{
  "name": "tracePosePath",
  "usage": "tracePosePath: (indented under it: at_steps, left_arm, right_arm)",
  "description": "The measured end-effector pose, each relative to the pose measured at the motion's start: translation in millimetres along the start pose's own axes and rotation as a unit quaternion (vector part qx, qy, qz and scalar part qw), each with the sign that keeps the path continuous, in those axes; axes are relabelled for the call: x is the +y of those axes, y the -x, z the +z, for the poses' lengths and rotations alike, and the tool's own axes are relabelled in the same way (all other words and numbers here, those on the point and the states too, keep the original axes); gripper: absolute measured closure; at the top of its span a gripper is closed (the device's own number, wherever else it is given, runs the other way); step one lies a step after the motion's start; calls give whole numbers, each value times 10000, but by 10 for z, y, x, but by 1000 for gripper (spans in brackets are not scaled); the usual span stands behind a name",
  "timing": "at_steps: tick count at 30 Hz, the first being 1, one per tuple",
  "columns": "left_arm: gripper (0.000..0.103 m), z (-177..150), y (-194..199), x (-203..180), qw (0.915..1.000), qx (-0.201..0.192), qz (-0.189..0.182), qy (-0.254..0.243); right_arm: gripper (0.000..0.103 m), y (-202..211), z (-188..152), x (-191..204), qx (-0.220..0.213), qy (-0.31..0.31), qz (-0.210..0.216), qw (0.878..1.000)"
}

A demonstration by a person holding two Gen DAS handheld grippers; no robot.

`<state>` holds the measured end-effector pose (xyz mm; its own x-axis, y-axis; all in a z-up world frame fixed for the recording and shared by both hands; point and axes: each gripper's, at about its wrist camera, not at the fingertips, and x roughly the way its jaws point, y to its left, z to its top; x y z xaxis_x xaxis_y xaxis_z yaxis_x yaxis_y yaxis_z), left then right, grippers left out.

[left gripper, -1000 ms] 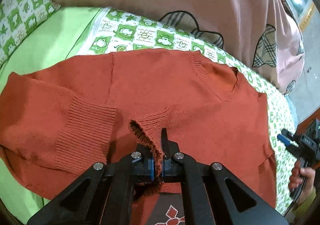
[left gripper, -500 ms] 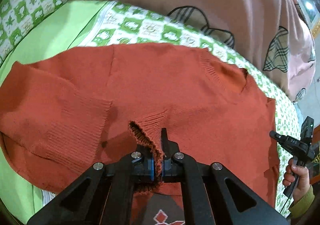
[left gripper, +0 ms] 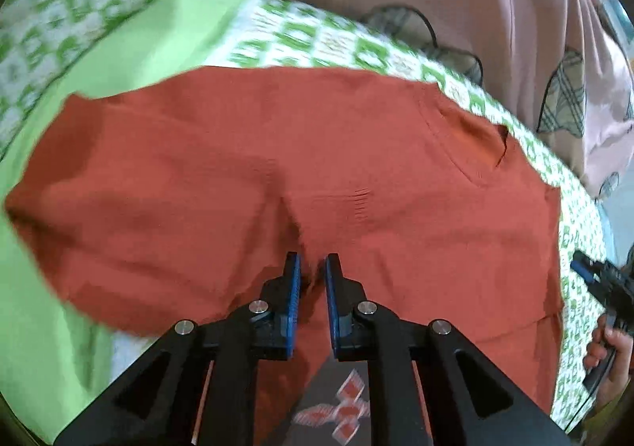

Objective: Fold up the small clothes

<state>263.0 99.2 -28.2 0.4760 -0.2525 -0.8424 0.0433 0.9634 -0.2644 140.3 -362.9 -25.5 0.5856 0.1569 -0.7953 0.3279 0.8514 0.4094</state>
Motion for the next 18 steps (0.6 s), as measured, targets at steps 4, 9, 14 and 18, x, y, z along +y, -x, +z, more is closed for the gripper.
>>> tracePosePath:
  at_steps: [4, 9, 14, 18]
  left_arm:
    - [77, -111, 290, 244, 9997, -172, -11, 199]
    - [41, -46, 350, 309, 9995, -191, 206, -149]
    - [31, 82, 60, 210, 9962, -30, 596, -631]
    - [38, 116, -323, 326, 9908, 208, 1135, -700]
  right_arm:
    - [61, 200, -279, 171, 40, 10, 334, 9994]
    - [61, 198, -638, 491, 358, 136, 596, 9975]
    - [61, 140, -840, 761, 600, 248, 729, 9952]
    - [61, 166, -895, 858, 621, 276, 793, 9945]
